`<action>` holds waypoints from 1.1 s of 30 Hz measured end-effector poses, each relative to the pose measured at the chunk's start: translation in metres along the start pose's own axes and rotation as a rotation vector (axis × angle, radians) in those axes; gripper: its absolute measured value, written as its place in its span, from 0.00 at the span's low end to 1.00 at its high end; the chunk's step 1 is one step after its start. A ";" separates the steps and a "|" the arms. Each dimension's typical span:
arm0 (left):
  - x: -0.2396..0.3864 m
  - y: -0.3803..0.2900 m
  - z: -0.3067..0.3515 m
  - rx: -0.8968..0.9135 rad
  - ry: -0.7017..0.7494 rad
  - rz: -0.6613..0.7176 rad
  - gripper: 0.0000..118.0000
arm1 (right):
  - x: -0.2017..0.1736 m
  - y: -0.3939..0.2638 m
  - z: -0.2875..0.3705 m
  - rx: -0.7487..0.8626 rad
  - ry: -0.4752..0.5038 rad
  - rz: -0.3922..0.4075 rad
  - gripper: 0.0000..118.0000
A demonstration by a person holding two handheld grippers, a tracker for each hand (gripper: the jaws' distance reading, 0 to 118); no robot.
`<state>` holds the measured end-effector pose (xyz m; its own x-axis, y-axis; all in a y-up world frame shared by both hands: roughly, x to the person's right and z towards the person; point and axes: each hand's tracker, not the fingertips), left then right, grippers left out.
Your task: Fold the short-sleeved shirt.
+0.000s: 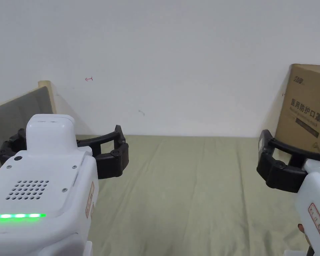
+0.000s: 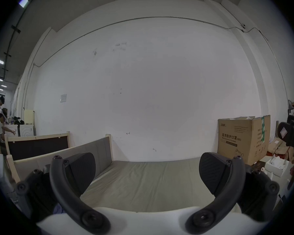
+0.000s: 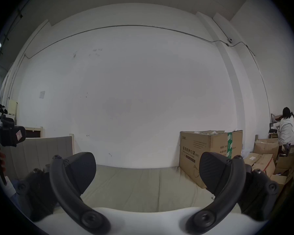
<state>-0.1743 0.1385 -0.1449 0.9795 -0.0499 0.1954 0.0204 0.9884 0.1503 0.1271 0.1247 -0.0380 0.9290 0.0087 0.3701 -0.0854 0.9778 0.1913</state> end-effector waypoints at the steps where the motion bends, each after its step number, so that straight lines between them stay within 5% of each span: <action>1: -0.002 0.001 0.000 -0.003 -0.004 0.008 1.00 | 0.000 0.000 0.000 -0.001 0.002 -0.007 1.00; 15: -0.006 -0.005 -0.003 -0.034 0.012 0.013 1.00 | -0.006 -0.010 0.001 -0.001 -0.065 0.069 1.00; 22: -0.004 -0.005 -0.001 0.000 0.004 0.000 1.00 | 0.001 -0.009 0.002 0.016 0.044 -0.012 1.00; 33: -0.002 -0.004 -0.002 0.008 0.001 -0.012 1.00 | 0.004 0.000 0.003 -0.007 0.044 -0.042 1.00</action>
<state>-0.1756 0.1347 -0.1473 0.9793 -0.0620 0.1929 0.0309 0.9866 0.1602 0.1294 0.1244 -0.0343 0.9465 -0.0233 0.3218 -0.0436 0.9790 0.1990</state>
